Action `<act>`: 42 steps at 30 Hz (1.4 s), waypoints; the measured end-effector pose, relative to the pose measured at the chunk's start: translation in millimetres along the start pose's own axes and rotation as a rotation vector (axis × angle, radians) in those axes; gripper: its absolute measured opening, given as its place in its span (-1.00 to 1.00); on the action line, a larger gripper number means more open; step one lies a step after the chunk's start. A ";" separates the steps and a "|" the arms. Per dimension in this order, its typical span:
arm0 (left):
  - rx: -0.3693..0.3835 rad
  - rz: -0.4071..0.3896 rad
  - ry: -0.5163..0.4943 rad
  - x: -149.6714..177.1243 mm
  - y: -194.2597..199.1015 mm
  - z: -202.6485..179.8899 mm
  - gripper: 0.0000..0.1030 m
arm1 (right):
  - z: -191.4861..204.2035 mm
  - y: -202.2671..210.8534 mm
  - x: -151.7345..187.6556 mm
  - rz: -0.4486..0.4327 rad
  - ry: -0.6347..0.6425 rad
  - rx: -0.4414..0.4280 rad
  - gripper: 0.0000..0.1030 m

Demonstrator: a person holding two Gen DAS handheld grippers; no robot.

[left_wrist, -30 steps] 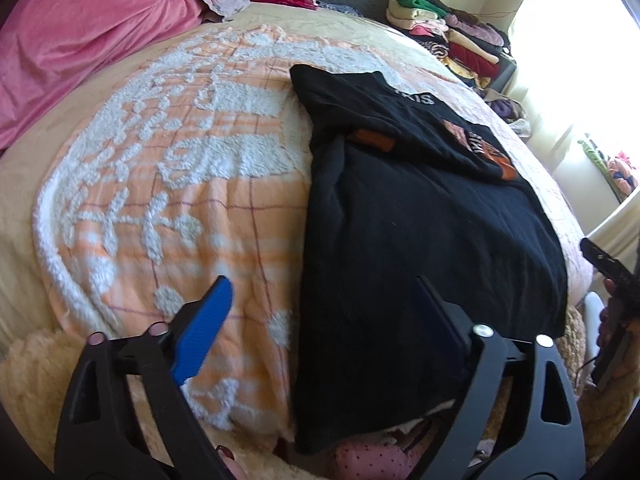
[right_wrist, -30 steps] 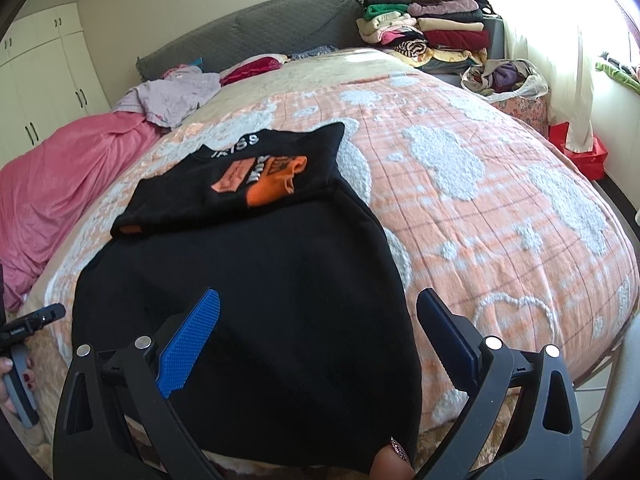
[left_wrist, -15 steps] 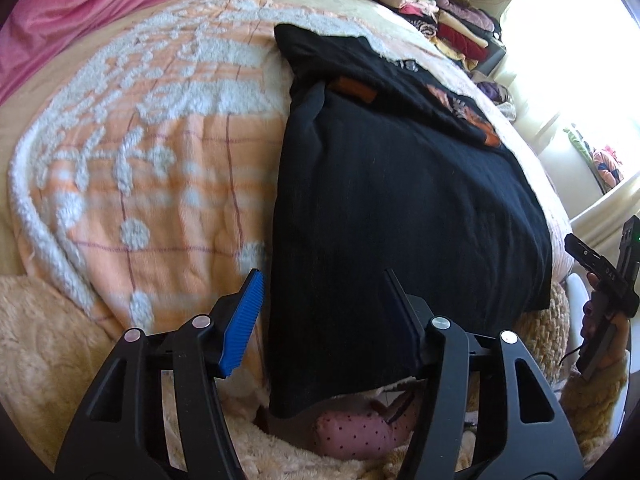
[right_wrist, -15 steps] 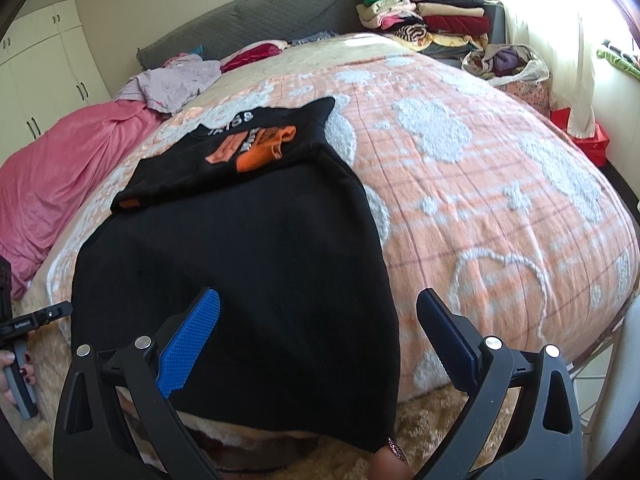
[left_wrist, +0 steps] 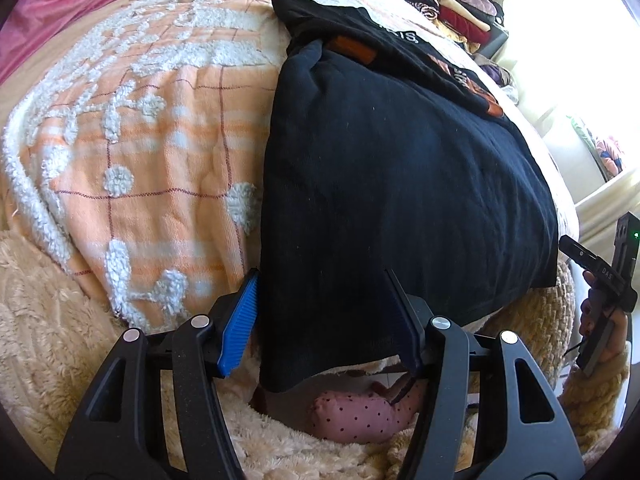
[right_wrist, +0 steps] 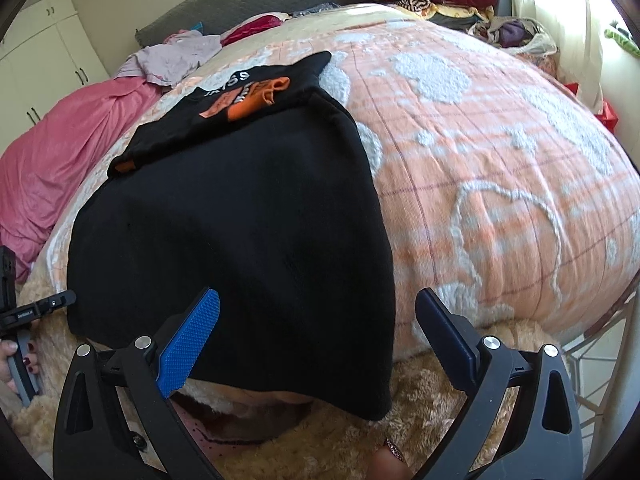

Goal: Fold small clothes
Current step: 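Close both tools on the sweatshirt hem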

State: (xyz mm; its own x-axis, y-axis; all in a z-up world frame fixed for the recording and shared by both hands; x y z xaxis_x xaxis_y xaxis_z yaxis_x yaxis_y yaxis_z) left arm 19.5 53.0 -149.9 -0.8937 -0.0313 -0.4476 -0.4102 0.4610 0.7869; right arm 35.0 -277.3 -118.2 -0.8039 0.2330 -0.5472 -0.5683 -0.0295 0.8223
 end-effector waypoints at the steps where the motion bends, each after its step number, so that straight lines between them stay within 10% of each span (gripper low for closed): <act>1: 0.000 0.002 0.000 0.8 -0.5 -0.1 0.00 | -1.1 -0.6 2.0 0.006 -0.004 -0.004 0.76; 9: -0.008 0.009 -0.003 7.5 -1.2 -1.2 0.00 | -4.4 -7.1 19.2 0.054 0.007 -0.020 0.19; 17: -0.006 0.021 0.008 10.8 -2.1 -0.3 0.01 | -11.1 -12.1 30.0 0.070 -0.019 -0.050 0.09; 24: -0.004 0.021 0.017 12.6 0.1 0.0 0.01 | -5.8 0.7 27.4 0.047 -0.005 -0.089 -0.82; 36: 0.004 0.015 0.017 15.2 6.5 -2.4 -0.37 | -7.3 11.2 23.7 0.027 -0.026 -0.117 -0.78; 42: -0.002 0.035 0.027 16.3 -3.1 0.2 -0.37 | -11.3 -6.2 27.8 0.069 -0.045 -0.091 -0.38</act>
State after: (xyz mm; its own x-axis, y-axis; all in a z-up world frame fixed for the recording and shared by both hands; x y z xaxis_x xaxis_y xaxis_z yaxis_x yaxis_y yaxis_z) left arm 6.2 51.2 -159.7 -0.9123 -0.0393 -0.4076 -0.3786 0.4605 0.8029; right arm 14.2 -281.7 -140.3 -0.8343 0.2707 -0.4803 -0.5268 -0.1344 0.8393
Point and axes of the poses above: each gripper's, at about its wrist camera, not at the fingertips, and y roughly against the way its jaws point, z to its left, x to its underside, the point moved 10 cm from there along -y, roughly the way its jaws point, and after that the axes turned 8 degrees about x, right-handed, at the moved point
